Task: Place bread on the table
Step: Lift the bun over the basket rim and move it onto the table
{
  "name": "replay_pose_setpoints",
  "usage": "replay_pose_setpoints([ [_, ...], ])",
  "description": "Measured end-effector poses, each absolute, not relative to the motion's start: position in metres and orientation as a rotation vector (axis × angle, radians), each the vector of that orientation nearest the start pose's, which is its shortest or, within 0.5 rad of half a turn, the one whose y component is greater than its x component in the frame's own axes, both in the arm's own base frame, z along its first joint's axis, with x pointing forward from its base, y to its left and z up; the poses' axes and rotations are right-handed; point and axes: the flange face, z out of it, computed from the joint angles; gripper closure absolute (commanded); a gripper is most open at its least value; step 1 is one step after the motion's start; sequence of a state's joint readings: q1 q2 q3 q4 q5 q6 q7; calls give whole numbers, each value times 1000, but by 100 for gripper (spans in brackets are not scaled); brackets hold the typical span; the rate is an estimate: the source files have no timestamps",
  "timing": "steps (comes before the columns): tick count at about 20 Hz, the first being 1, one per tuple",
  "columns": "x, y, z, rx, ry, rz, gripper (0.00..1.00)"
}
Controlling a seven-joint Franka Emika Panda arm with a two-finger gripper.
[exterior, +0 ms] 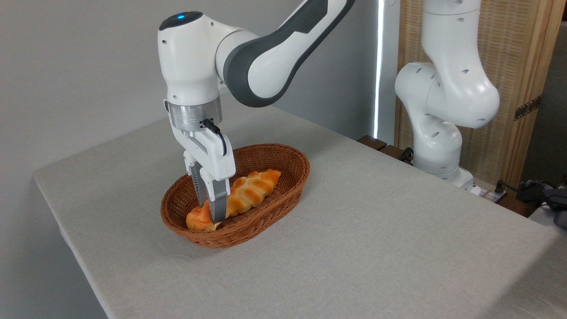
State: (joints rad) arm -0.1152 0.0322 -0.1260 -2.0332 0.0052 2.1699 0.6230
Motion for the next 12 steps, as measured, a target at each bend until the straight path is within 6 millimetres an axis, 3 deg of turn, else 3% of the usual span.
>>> replay_pose_setpoints([
  [5,550,-135,449,-2832,1309,-137,52],
  [9,549,-129,477,-2840,1335,-5,47],
  [12,557,-100,508,-2844,1332,6,44],
])
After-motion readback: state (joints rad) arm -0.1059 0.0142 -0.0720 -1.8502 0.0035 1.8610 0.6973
